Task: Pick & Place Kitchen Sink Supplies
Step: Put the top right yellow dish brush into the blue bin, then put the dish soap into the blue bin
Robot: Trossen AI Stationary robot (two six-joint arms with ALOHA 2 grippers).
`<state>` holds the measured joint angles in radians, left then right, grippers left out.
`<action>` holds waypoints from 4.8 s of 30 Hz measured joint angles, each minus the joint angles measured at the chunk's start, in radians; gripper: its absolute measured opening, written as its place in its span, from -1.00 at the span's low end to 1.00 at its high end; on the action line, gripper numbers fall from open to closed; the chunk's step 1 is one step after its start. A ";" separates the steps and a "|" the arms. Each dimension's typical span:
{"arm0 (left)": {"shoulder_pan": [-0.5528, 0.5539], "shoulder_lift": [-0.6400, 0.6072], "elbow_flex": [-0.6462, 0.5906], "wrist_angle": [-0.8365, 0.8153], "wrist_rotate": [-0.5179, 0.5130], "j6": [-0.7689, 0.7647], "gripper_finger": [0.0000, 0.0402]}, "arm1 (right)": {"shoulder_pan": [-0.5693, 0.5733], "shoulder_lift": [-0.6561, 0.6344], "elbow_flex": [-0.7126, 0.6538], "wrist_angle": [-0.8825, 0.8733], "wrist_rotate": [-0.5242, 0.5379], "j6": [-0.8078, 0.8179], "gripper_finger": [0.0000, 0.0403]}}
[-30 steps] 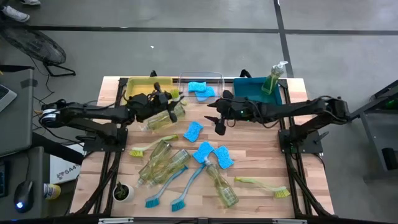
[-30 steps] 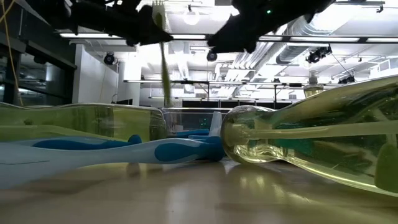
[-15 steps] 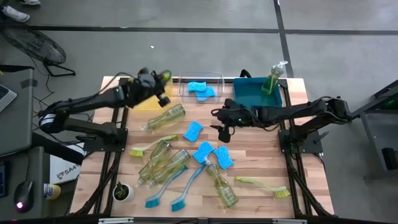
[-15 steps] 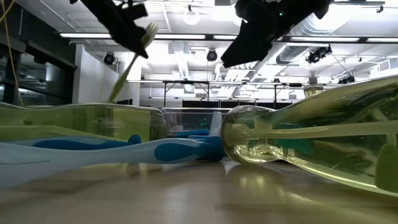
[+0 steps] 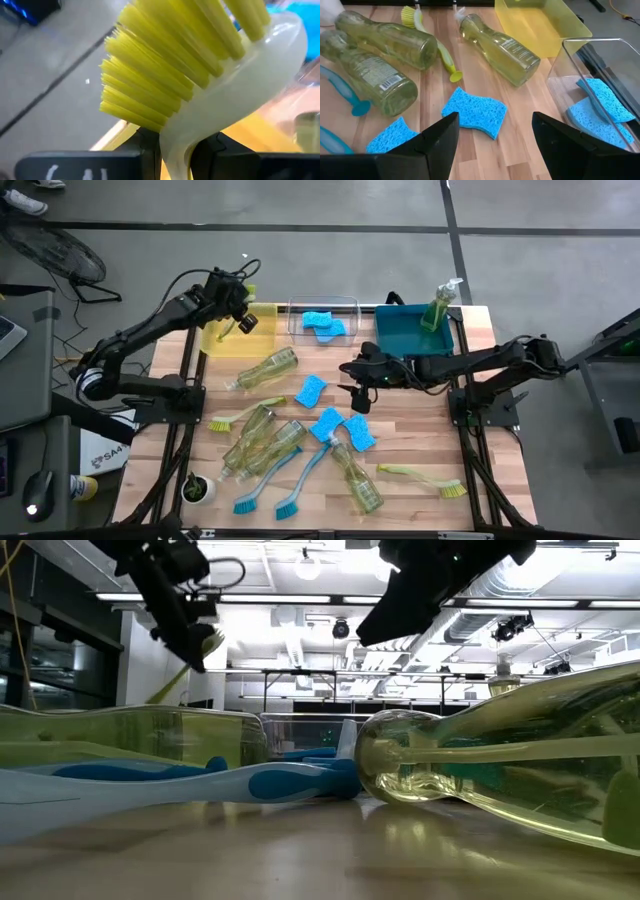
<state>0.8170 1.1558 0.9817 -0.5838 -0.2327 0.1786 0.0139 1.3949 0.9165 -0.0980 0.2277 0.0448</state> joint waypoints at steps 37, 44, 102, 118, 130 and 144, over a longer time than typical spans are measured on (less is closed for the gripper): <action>0.035 0.574 0.467 -0.522 -0.013 0.056 -0.66 | 0.000 0.000 -0.012 -0.024 0.013 -0.015 0.22; 0.045 0.583 0.467 -0.466 -0.017 0.080 -0.71 | 0.000 0.001 -0.090 0.057 0.013 -0.023 0.22; -0.083 0.437 0.346 -0.665 0.239 0.011 -0.08 | 0.000 0.001 -0.147 -0.017 0.005 0.090 0.22; -0.331 0.355 0.204 -0.710 0.105 -0.157 -0.08 | 0.047 0.001 -0.147 -0.173 0.022 0.161 0.22; -0.340 0.138 -0.094 -0.543 0.231 -0.249 -0.06 | 0.094 0.000 -0.147 -0.165 0.066 0.158 0.22; -0.340 0.150 -0.099 -0.380 0.242 -0.263 0.48 | 0.093 0.000 -0.147 -0.122 0.066 0.138 0.22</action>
<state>0.4770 1.3056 0.8825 -0.9640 0.0090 -0.0841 0.1074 1.3952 0.7692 -0.2205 0.2935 0.1825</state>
